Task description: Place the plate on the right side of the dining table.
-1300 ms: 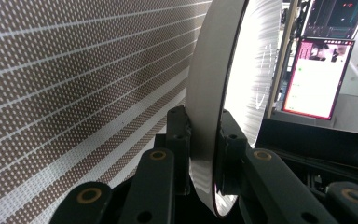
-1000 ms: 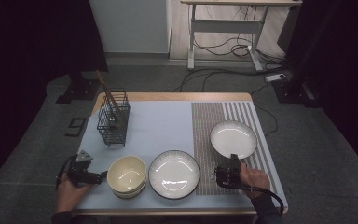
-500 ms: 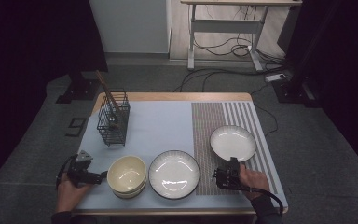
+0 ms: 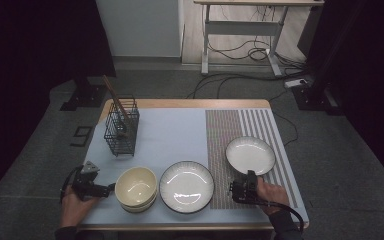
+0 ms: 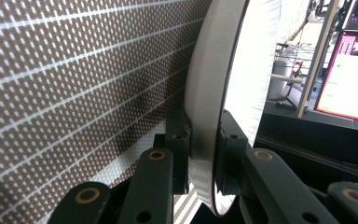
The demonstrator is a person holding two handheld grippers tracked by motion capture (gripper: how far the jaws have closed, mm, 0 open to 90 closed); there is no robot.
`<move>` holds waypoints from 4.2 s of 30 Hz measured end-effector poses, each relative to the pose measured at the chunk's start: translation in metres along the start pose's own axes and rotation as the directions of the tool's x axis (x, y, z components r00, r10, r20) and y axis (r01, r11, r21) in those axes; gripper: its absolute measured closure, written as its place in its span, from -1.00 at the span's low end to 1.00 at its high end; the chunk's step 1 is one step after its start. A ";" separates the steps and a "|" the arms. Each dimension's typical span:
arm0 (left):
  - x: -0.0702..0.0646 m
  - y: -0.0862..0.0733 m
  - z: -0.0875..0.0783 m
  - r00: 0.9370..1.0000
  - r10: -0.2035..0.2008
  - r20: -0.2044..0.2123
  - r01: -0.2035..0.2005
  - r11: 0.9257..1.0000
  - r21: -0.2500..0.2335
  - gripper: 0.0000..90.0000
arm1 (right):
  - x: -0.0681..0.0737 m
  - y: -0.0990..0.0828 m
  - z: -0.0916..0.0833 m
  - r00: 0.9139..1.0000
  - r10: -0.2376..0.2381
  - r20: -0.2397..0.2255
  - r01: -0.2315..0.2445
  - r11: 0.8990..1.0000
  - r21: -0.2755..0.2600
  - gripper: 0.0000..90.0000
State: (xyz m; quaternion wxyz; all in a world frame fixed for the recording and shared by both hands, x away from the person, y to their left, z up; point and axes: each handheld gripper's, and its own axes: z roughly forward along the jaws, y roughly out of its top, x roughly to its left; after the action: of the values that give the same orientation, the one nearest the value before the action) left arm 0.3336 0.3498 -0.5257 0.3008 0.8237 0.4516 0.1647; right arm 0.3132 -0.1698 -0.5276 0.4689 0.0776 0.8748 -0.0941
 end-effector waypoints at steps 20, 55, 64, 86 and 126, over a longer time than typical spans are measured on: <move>0.000 0.000 0.000 1.000 0.000 0.000 0.000 1.000 0.000 -1.00 | 0.000 0.000 -0.001 0.999 0.002 -0.034 -0.002 1.000 0.003 0.51; 0.000 0.000 0.000 1.000 -0.001 0.001 0.001 1.000 0.000 -1.00 | -0.044 -0.033 -0.032 0.925 0.337 -0.174 -0.363 0.920 -0.148 -0.68; 0.000 0.000 0.000 1.000 -0.001 0.001 0.001 1.000 0.000 -1.00 | -0.057 -0.062 -0.028 0.757 0.583 -0.295 -0.637 0.759 -0.135 -0.70; 0.000 0.000 0.000 1.000 -0.001 0.000 0.001 1.000 0.000 -1.00 | -0.040 -0.114 0.011 0.413 0.796 -0.443 -0.862 0.499 0.092 -0.88; 0.000 0.000 0.000 1.000 -0.001 0.000 0.001 1.000 0.000 -1.00 | -0.017 -0.127 0.039 0.268 0.797 -0.542 -0.878 0.434 0.204 -1.00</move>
State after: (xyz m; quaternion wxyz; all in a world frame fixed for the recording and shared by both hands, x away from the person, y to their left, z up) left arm 0.3336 0.3498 -0.5258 0.3009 0.8235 0.4520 0.1646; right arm 0.3254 -0.3031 -0.5227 0.1679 0.5191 0.7982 0.2554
